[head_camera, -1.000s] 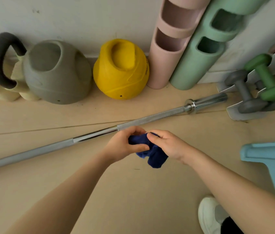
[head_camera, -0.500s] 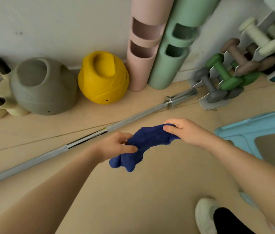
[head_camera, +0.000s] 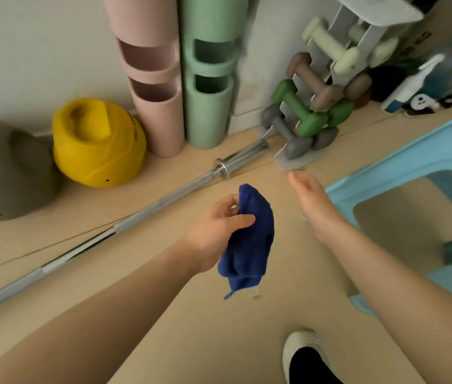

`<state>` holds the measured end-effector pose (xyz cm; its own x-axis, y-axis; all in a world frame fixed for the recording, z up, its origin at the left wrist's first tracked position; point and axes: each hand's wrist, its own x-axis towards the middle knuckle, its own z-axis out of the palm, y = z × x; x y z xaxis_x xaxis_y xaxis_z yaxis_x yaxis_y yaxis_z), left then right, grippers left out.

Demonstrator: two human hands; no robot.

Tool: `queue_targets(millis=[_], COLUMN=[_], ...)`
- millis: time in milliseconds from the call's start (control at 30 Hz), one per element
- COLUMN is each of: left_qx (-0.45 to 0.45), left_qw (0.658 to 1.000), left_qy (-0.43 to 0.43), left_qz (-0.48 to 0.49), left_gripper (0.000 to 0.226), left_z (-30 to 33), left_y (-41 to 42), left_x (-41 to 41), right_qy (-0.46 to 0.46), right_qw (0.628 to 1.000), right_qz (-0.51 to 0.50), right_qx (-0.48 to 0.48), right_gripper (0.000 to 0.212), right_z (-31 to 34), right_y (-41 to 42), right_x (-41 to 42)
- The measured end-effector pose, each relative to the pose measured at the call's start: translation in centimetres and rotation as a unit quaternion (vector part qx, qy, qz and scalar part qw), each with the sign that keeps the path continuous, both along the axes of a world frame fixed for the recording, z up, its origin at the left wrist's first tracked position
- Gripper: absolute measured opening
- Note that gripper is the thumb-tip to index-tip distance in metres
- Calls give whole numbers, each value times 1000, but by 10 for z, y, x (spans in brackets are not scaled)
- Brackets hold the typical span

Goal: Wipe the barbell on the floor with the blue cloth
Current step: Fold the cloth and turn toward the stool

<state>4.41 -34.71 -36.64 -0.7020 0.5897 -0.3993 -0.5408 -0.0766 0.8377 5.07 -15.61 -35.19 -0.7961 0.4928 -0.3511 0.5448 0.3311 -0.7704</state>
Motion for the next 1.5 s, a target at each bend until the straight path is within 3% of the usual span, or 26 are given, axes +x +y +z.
queue_targets(millis=[133, 233, 267, 300, 400, 467, 567, 633, 667, 733, 800, 833, 967, 1100, 1233, 1400, 1500], left_qx=[28, 42, 43, 44, 6, -119, -324, -352, -315, -154, 3, 45, 80, 153, 201, 148, 46], left_qw=[997, 993, 991, 989, 991, 985, 923, 909, 930, 986, 995, 992, 996, 987, 978, 976, 959], left_qy=[-46, -59, -61, -65, -41, 36, 189, 202, 168, 45, -96, -114, -18, 2, 48, 130, 248], left_qz=[62, 98, 111, 124, 129, 121, 89, 94, 87, 44, 25, 21, 33, 57, 16, -94, -130], left_gripper=[25, 28, 29, 29, 17, 13, 20, 40, 48, 59, 67, 68, 60, 26, 25, 28, 27], left_z=[14, 24, 29, 33, 45, 48, 48, 45, 48, 57, 69, 74, 99, 144, 188, 212, 208], left_y=[45, 73, 81, 90, 109, 119, 133, 143, 147, 152, 154, 155, 171, 211, 272, 370, 417], left_x=[0, -8, -11, -15, -25, -33, -38, -37, -34, -24, -15, -12, -12, -19, -17, 11, 21], right_qy=[73, 57, 49, 47, 85, 106, 122, 136, 147, 167, 192, 206, 248, 283, 307, 266, 240], right_qw=[966, 930, 933, 944, 978, 981, 973, 965, 958, 938, 923, 919, 923, 938, 942, 940, 936], right_qz=[159, 245, 248, 239, 164, 143, 136, 139, 133, 110, 90, 81, 50, 20, -66, -215, -252], right_qx=[-192, -268, -255, -225, -94, -72, -141, -175, -206, -282, -321, -325, -290, -198, -120, -3, 43], right_gripper=[40, 96, 101, 93, 44, 23, 16, 28, 34, 52, 53, 48, 41, 35, 37, 38, 24], right_z=[1, 1, 0, 0, 9, 16, 29, 35, 39, 45, 52, 57, 94, 147, 186, 217, 216], right_y=[14, 30, 36, 42, 60, 77, 95, 101, 102, 105, 108, 109, 115, 138, 187, 274, 321], right_x=[37, 48, 47, 46, 37, 34, 34, 34, 34, 32, 31, 30, 27, 27, 43, 85, 105])
